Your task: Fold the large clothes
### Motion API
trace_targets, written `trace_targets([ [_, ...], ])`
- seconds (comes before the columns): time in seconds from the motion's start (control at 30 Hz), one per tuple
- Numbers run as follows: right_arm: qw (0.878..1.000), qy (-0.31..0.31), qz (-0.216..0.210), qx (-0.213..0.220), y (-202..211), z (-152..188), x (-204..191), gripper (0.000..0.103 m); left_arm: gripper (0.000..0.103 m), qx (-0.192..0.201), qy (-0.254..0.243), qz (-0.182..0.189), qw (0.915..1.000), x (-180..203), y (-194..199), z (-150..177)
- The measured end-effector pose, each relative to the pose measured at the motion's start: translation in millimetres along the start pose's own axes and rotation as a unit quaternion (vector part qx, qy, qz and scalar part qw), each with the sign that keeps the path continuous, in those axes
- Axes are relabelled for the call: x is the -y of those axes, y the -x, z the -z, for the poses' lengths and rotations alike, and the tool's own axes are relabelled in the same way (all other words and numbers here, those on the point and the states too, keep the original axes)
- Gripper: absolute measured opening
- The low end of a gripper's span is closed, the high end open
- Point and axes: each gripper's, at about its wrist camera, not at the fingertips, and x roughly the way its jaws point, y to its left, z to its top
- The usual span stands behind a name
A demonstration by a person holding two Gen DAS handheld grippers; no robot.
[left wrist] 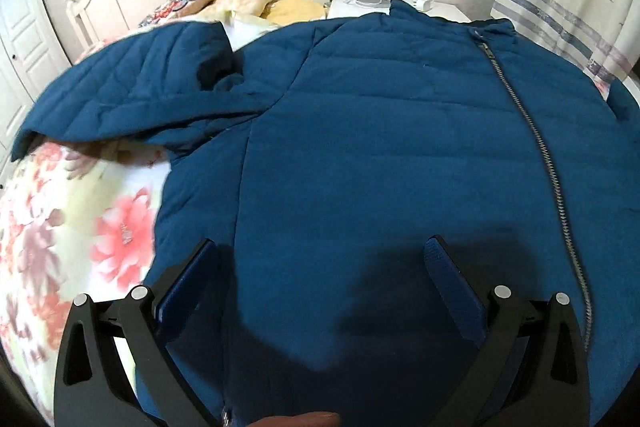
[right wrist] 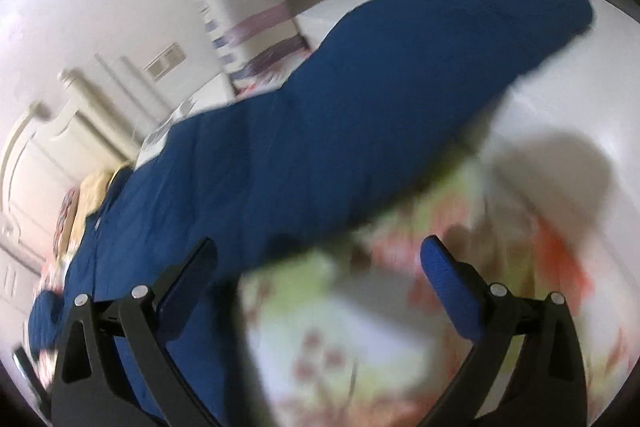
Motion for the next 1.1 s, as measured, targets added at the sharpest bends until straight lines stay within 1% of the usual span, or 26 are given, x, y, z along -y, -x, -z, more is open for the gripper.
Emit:
trace_targets([
  [0.03, 1.0, -0.002, 0.012, 0.006, -8, -11, 1, 0.101, 0.099, 0.004, 0.003, 0.003, 1.0, -2, -1, 1],
  [0.13, 0.999, 0.005, 0.03, 0.013, -24, -32, -1, 0.101, 0.099, 0.009, 0.003, 0.001, 1.0, -1, 1, 4],
  [0.17, 0.999, 0.01, 0.04, 0.016, -26, -34, -2, 0.099, 0.099, 0.008, 0.005, 0.005, 0.9999, -2, 1, 4],
  [0.23, 0.998, 0.007, 0.053, 0.025, -30, -38, 0, 0.085, 0.099, 0.006, 0.01, 0.01, 0.9999, -1, 0, 3],
  [0.27, 0.997, -0.004, 0.063, 0.036, -27, -40, 2, 0.06, 0.099, 0.006, 0.011, 0.012, 0.9999, -1, -1, 2],
  [0.3, 0.996, -0.013, 0.07, 0.05, -22, -42, 2, 0.028, 0.099, 0.007, 0.01, 0.01, 0.9999, 0, -1, 2],
  [0.33, 0.995, -0.017, 0.069, 0.069, -15, -46, 0, 0.016, 0.099, 0.007, 0.009, 0.009, 0.9999, 0, -1, 2],
  [0.37, 0.994, -0.01, 0.06, 0.091, -5, -48, -11, 0.013, 0.099, 0.007, 0.01, 0.008, 0.9999, 1, -1, 2],
  [0.4, 0.992, 0.003, 0.06, 0.109, 5, -47, -22, 0.012, 0.099, 0.008, 0.01, 0.008, 0.9999, 1, -1, 2],
  [0.43, 0.989, 0.026, 0.061, 0.129, 15, -47, -36, 0.01, 0.099, 0.008, 0.01, 0.008, 0.9999, 0, -1, 2],
  [0.47, 0.986, 0.059, 0.05, 0.149, 27, -45, -59, 0.008, 0.099, 0.008, 0.011, 0.01, 0.9999, 0, -1, 2],
  [0.53, 0.977, 0.122, 0.015, 0.172, 49, -35, -108, 0.008, 0.099, 0.009, 0.012, 0.011, 0.9998, 0, -1, 2],
  [0.63, 0.963, 0.202, -0.045, 0.172, 67, -11, -173, 0.008, 0.099, 0.01, 0.014, 0.014, 0.9998, -2, 0, 2],
  [0.67, 0.956, 0.235, -0.077, 0.159, 70, 3, -200, 0.008, 0.099, 0.01, 0.015, 0.016, 0.9997, -2, 0, 3],
  [0.73, 0.94, 0.295, -0.134, 0.109, 63, 36, -246, 0.008, 0.099, 0.011, 0.017, 0.019, 0.9996, -3, 0, 3],
  [0.77, 0.933, 0.316, -0.147, 0.091, 59, 52, -263, 0.008, 0.099, 0.012, 0.018, 0.021, 0.9995, -4, 1, 3],
  [0.8, 0.924, 0.345, -0.155, 0.065, 51, 72, -279, 0.009, 0.099, 0.013, 0.02, 0.023, 0.9995, -5, 1, 4],
  [0.83, 0.915, 0.374, -0.152, 0.031, 38, 94, -292, 0.009, 0.099, 0.014, 0.022, 0.026, 0.9993, -6, 2, 4],
  [0.87, 0.906, 0.397, -0.145, -0.015, 23, 120, -303, 0.015, 0.099, 0.014, 0.024, 0.029, 0.9992, -7, 2, 4],
  [0.9, 0.9, 0.409, -0.141, -0.05, 9, 134, -310, 0.028, 0.099, 0.015, 0.025, 0.029, 0.9991, -7, 2, 3],
  [0.93, 0.893, 0.421, -0.128, -0.095, -12, 154, -309, 0.035, 0.099, 0.015, 0.025, 0.03, 0.9991, -7, 2, 3],
  [0.97, 0.888, 0.428, -0.12, -0.116, -22, 165, -310, 0.049, 0.099, 0.015, 0.026, 0.031, 0.9991, -7, 2, 3],
  [1.0, 0.883, 0.435, -0.113, -0.131, -28, 174, -306, 0.054, 0.099, 0.015, 0.026, 0.031, 0.9991, -7, 2, 3],
  [1.03, 0.881, 0.442, -0.116, -0.125, -25, 177, -304, 0.056, 0.099, 0.015, 0.025, 0.031, 0.9991, -6, 2, 3],
  [1.07, 0.88, 0.442, -0.118, -0.127, -19, 176, -303, 0.063, 0.099, 0.015, 0.025, 0.031, 0.9991, -6, 2, 2],
  [1.1, 0.882, 0.432, -0.128, -0.137, -10, 171, -296, 0.066, 0.099, 0.015, 0.025, 0.031, 0.9991, -6, 2, 2],
])
